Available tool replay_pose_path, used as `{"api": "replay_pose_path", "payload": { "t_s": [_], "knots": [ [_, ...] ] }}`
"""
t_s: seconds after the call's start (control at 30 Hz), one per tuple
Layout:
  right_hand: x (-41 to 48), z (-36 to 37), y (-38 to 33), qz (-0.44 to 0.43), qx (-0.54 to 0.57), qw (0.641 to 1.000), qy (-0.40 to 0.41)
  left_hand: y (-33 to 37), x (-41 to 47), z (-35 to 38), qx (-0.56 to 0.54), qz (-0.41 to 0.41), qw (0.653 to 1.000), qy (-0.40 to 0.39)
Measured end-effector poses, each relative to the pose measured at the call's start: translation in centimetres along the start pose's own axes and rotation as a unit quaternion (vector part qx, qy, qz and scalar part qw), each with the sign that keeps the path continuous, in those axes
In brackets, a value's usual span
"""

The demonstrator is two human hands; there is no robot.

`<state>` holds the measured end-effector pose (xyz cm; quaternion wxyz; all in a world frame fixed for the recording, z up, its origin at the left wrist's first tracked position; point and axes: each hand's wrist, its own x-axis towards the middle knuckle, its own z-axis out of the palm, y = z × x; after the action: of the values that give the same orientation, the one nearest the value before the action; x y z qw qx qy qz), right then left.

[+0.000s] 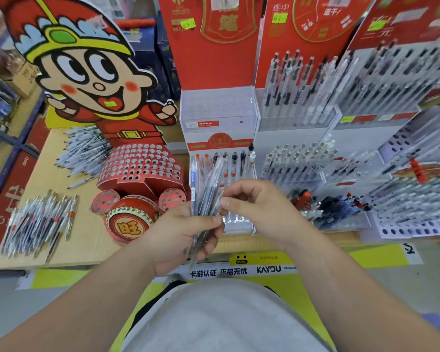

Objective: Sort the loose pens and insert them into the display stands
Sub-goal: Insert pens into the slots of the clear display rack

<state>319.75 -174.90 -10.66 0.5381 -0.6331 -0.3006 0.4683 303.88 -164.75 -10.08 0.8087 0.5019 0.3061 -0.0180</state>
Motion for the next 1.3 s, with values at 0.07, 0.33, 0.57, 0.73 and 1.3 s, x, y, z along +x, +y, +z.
{"api": "replay_pose_path", "payload": {
  "t_s": [0.07, 0.33, 0.57, 0.73, 1.3],
  "knots": [
    [-0.3, -0.2, 0.0, 0.009, 0.031, 0.999, 0.014, 0.0, 0.1, 0.0, -0.004, -0.002, 1.0, 0.016],
    [-0.5, -1.4, 0.4, 0.032, 0.084, 0.996, 0.018, -0.4, 0.5, -0.7, -0.037, 0.002, 0.999, 0.037],
    [-0.4, -2.5, 0.6, 0.024, 0.073, 0.996, 0.041, -0.8, 1.0, -1.1, -0.044, 0.018, 0.997, 0.059],
    [0.0, -5.2, 1.2, -0.042, 0.0, 0.989, 0.141, -2.2, 1.1, -2.9, -0.036, 0.005, 0.987, 0.158],
    [2.6, -4.3, 6.9, -0.132, -0.444, 0.875, 0.141, -4.6, 0.3, -4.3, -0.032, -0.015, 0.986, 0.164]
  ]
}}
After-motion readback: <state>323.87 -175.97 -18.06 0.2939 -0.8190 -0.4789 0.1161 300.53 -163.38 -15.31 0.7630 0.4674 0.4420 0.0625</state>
